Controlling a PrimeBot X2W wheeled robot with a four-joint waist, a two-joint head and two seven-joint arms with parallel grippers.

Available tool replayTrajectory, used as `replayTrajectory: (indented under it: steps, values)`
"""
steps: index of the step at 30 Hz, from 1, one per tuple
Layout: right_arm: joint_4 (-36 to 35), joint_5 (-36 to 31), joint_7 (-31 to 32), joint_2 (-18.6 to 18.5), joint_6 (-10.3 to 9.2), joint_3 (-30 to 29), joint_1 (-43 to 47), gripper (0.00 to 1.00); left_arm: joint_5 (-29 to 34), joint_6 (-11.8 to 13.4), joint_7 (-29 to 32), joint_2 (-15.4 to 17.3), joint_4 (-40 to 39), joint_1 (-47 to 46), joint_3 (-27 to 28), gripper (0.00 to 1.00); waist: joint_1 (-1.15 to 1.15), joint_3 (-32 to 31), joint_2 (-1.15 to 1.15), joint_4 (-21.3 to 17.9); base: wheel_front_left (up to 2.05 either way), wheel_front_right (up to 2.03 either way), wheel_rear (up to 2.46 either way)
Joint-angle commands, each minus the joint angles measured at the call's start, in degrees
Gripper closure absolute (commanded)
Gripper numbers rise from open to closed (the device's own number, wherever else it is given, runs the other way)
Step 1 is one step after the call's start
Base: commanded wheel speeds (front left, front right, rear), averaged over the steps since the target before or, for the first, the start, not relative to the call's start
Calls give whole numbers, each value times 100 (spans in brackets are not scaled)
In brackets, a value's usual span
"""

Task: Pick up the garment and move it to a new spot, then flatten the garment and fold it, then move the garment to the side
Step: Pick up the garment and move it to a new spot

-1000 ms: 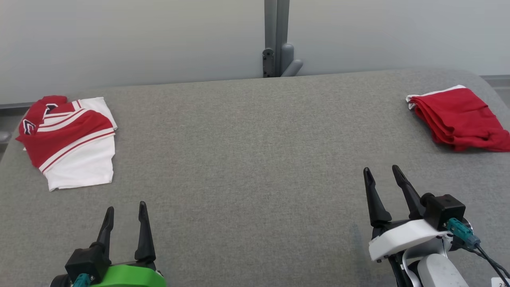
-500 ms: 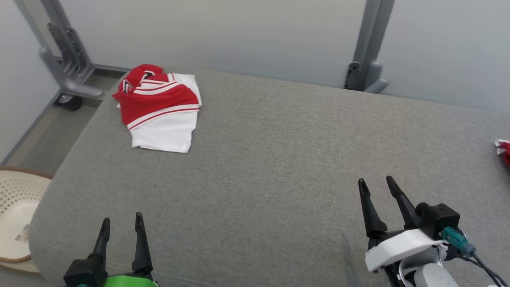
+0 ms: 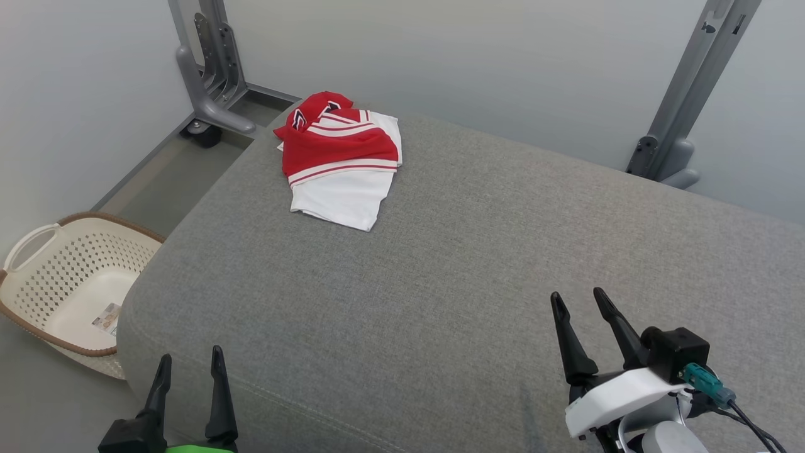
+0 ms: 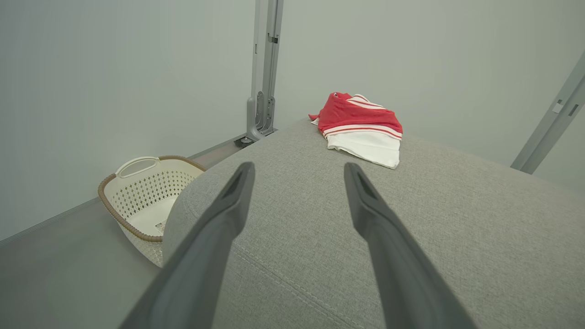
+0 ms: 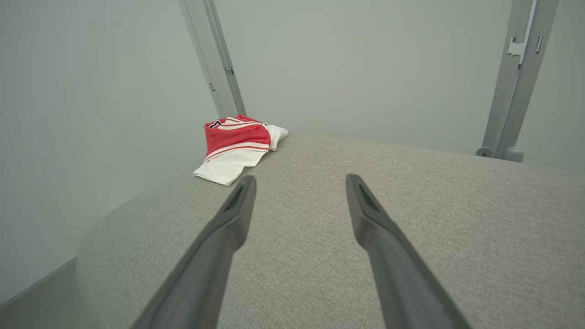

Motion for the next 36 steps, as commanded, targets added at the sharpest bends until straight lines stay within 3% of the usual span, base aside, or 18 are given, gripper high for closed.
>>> replayTrajectory:
  steps: [1, 12, 17, 27, 36]
  values:
    - [24, 0, -34, -16, -8, -21, 3, 0, 67, -9, -3, 14, 0, 54, -14, 0, 0, -32, 37, -4, 0, 0, 0]
    - [-39, -99, -52, -16, -8, -109, 112, 0, 6, -111, -3, 13, 67, -71, -33, 0, 0, 7, 37, -196, 0, 0, 0]
    - [-196, -229, -3, -17, -8, -202, -39, 0, 116, -172, 2, 189, -49, -565, -72, 0, 0, 283, 37, -342, 0, 0, 0]
    - [-889, -798, 349, -19, -8, -500, -513, 0, 74, -446, 500, 1019, 70, -3025, -31, 0, 0, 1495, 37, -894, 0, 0, 0]
    - [-1736, -1188, 608, -18, -9, -539, -1012, 0, -325, -601, 1123, 1758, 1043, -5240, -527, 0, 0, 2837, 37, -1574, 0, 0, 0]
